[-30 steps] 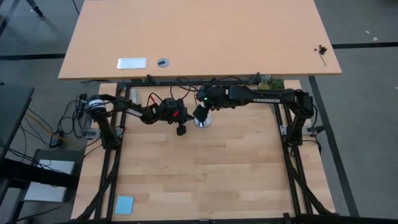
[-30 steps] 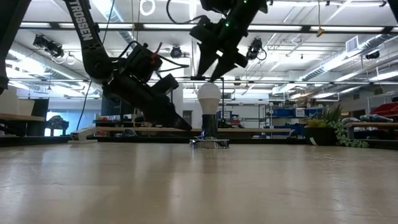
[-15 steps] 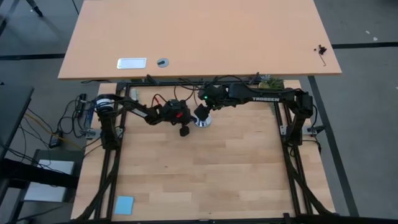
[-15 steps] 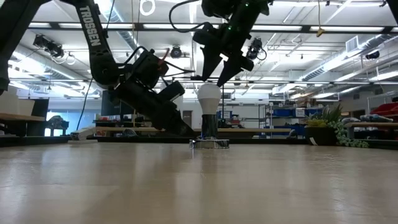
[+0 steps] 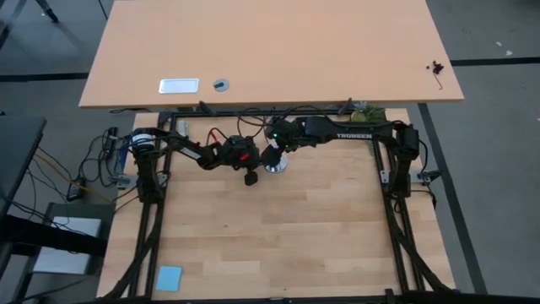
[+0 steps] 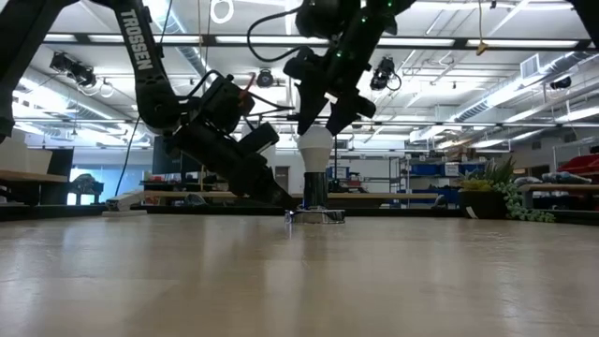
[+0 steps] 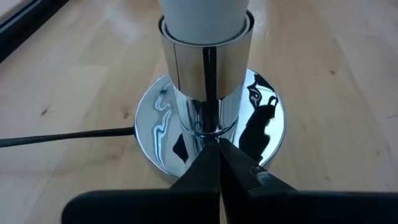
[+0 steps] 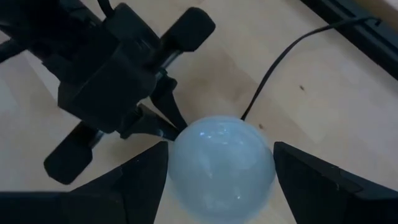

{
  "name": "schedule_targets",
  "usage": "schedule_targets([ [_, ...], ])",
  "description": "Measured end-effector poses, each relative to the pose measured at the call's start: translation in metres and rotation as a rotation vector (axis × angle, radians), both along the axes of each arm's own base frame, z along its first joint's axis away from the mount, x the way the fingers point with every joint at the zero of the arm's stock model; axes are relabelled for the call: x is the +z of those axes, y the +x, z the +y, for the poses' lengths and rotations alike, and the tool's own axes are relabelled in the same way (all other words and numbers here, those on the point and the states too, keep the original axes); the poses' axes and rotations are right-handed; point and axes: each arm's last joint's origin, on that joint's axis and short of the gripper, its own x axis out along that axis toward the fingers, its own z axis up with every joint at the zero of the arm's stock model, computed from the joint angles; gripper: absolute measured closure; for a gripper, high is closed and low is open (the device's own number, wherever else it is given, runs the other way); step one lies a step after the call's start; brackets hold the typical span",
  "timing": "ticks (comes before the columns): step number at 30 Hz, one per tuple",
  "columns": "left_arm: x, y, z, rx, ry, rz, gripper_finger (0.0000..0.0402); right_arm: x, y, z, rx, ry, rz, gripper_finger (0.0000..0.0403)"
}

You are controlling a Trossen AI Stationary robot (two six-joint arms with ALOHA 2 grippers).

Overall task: Screw lightbulb
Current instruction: Remove the lightbulb from the lamp

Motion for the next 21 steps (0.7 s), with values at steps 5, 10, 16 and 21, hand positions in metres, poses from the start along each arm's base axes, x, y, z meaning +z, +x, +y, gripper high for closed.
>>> schedule_targets([
  [5, 0.0, 0.0, 0.0, 0.0, -0.001, 0.003, 0.0401, -0.001, 0.001, -0.002, 0.032, -0.01, 0.01, 0.0119],
  [10, -0.001, -0.001, 0.0, -0.001, -0.004, 0.012, 0.0401, -0.001, 0.0, -0.006, 0.268, -0.064, 0.055, 0.0138],
  [16, -0.001, -0.001, 0.0, -0.001, -0.006, 0.016, 0.0401, -0.002, -0.002, -0.013, 0.671, -0.196, 0.107, 0.0148],
  [21, -0.001, -0.001, 0.0, -0.001, -0.006, 0.017, 0.0401, 0.007, -0.001, -0.016, 0.682, -0.23, 0.098, 0.0137],
])
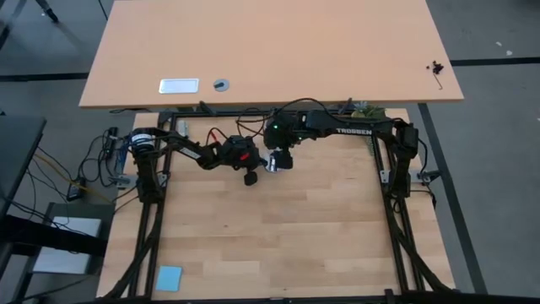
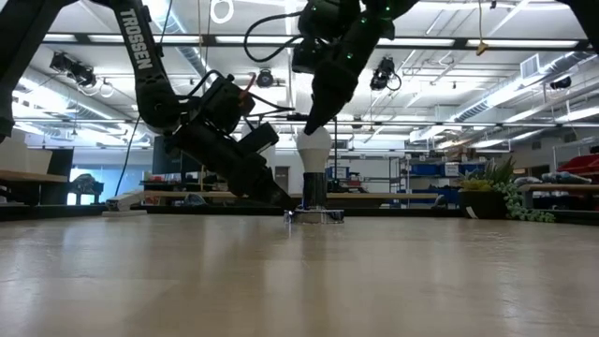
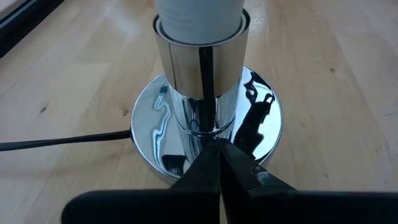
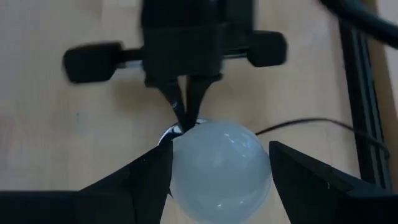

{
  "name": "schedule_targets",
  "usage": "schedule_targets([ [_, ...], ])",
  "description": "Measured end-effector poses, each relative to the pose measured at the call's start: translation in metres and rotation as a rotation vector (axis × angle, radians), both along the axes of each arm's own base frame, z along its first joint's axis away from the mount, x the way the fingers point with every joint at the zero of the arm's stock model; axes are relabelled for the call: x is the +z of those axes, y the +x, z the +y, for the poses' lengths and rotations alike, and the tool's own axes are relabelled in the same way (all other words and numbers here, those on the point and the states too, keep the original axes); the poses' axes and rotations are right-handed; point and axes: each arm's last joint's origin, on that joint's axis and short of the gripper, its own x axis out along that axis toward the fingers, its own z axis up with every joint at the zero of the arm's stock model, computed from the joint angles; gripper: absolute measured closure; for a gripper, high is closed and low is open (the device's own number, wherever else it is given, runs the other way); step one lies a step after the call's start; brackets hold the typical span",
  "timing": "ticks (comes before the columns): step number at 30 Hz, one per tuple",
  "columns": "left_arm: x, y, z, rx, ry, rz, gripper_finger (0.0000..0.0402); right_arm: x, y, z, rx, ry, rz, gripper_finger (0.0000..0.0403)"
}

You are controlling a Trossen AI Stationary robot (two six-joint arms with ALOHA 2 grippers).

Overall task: Screw lightbulb
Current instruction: Remove the lightbulb from the lamp

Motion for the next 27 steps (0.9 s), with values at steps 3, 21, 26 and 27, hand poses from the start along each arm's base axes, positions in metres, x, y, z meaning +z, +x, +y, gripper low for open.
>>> schedule_targets([
  [3, 0.0, 0.0, 0.0, 0.0, 0.0, 0.0, 0.0401, 0.011, 0.003, -0.002, -0.135, 0.034, -0.036, 0.0132],
  [21, -0.001, 0.0, 0.0, 0.003, -0.008, 0.005, 0.0401, 0.024, 0.0, 0.012, -0.827, 0.321, -0.124, 0.0128],
  [26, -0.001, -0.001, 0.0, 0.004, -0.008, 0.005, 0.0401, 0.024, 0.0, 0.011, -0.872, 0.333, -0.135, 0.0118],
  [27, -0.001, -0.001, 0.0, 0.004, -0.008, 0.005, 0.0401, 0.024, 0.0, 0.011, -0.873, 0.333, -0.134, 0.0116],
])
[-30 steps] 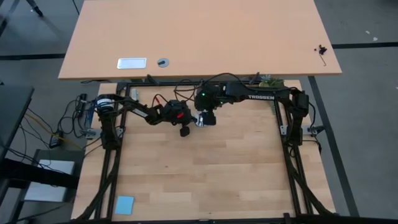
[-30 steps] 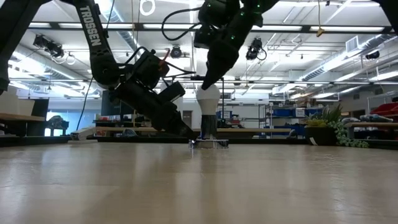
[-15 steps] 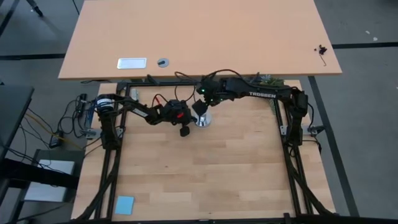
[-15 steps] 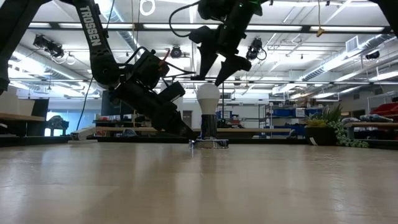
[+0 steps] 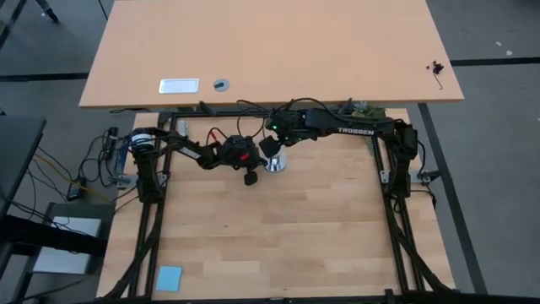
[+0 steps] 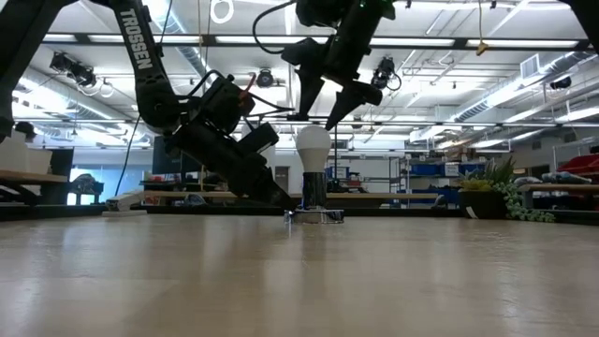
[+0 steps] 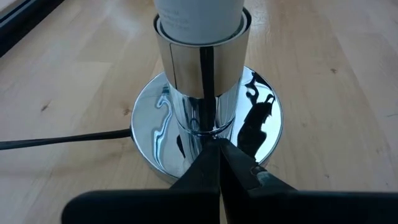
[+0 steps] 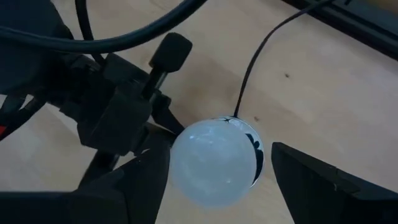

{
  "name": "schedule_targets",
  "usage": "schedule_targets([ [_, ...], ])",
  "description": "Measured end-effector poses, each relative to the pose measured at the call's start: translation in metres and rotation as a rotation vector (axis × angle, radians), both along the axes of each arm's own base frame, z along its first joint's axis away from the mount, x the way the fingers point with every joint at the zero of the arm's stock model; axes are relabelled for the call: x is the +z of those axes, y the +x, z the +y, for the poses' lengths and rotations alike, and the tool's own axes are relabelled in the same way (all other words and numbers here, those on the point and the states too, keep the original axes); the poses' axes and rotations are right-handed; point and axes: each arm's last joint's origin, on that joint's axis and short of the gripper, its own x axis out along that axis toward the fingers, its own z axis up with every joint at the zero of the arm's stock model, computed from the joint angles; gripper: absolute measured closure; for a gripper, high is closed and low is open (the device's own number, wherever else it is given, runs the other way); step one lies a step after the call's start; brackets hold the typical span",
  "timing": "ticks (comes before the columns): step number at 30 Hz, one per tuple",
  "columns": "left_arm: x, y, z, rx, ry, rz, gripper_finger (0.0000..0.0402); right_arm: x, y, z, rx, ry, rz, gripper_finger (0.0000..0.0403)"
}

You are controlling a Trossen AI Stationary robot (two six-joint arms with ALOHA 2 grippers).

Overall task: Screw lightbulb
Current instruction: Remove the lightbulb from the lamp

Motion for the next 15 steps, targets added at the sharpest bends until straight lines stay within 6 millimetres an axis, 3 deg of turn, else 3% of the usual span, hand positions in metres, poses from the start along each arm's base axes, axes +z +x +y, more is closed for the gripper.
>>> schedule_targets([
  [8, 0.0, 0.0, 0.0, 0.001, -0.003, 0.0, 0.0401, -0.027, 0.014, -0.002, 0.013, 0.013, 0.057, 0.0114],
  [15, 0.0, 0.0, 0.0, 0.001, -0.003, 0.001, 0.0401, -0.025, 0.012, -0.001, 0.142, -0.016, 0.095, 0.0115],
])
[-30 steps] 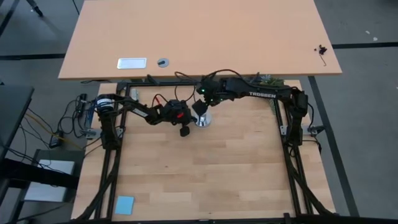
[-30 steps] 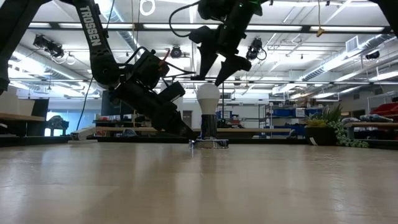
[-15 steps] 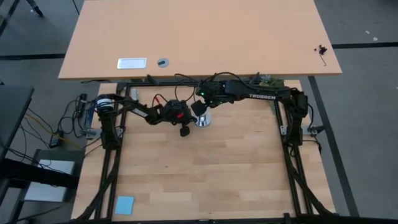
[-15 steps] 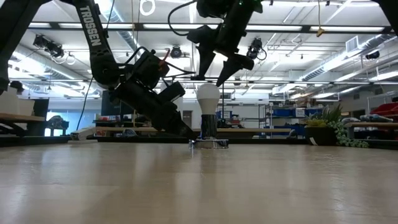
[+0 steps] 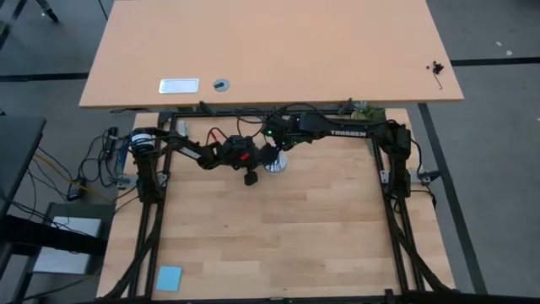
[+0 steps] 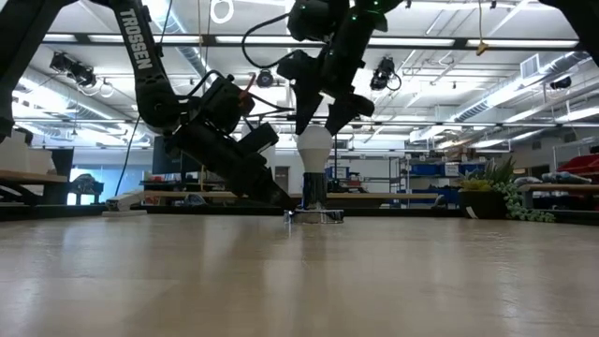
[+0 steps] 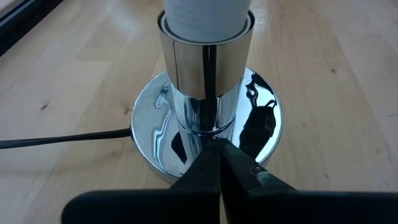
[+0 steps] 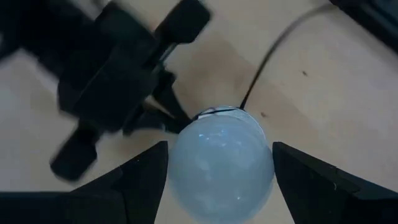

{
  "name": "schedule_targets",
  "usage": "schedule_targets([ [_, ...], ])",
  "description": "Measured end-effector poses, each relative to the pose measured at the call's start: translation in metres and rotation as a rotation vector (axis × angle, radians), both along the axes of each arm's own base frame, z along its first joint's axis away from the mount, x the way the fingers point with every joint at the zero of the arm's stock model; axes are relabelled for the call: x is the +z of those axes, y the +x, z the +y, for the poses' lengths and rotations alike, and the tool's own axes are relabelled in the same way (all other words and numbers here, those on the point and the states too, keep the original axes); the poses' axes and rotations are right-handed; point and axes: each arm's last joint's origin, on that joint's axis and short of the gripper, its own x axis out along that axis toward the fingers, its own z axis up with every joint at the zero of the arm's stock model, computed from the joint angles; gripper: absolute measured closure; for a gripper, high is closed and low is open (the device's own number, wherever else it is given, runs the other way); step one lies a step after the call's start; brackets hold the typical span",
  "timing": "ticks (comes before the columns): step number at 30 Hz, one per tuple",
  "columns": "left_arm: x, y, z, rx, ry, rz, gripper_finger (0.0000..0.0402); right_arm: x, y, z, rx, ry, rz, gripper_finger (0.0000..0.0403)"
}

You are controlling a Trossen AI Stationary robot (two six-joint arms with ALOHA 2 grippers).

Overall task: Screw lightbulb
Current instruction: Remove the lightbulb from the lamp

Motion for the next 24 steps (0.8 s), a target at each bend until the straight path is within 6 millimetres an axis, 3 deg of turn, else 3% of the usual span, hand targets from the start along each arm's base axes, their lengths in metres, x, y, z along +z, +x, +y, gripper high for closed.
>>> schedule_targets([
  [8, 0.0, 0.0, 0.0, 0.0, 0.001, 0.0, 0.0401, 0.003, 0.0, -0.008, 0.728, -0.266, 0.096, 0.013],
  [11, 0.0, 0.0, 0.0, 0.0, 0.0, 0.001, 0.0401, 0.003, 0.002, -0.009, 0.801, -0.286, 0.075, 0.0135],
  [15, 0.0, 0.0, 0.0, -0.001, 0.0, 0.002, 0.0401, 0.009, 0.0, -0.006, 0.66, -0.23, 0.043, 0.0134],
  [21, 0.0, 0.0, 0.0, -0.001, 0.0, 0.001, 0.0401, 0.038, -0.003, 0.0, 0.096, -0.068, -0.05, 0.0123],
  [24, 0.0, 0.0, 0.0, 0.002, -0.004, 0.002, 0.0401, 0.039, -0.004, 0.003, -0.033, -0.001, -0.072, 0.0121],
])
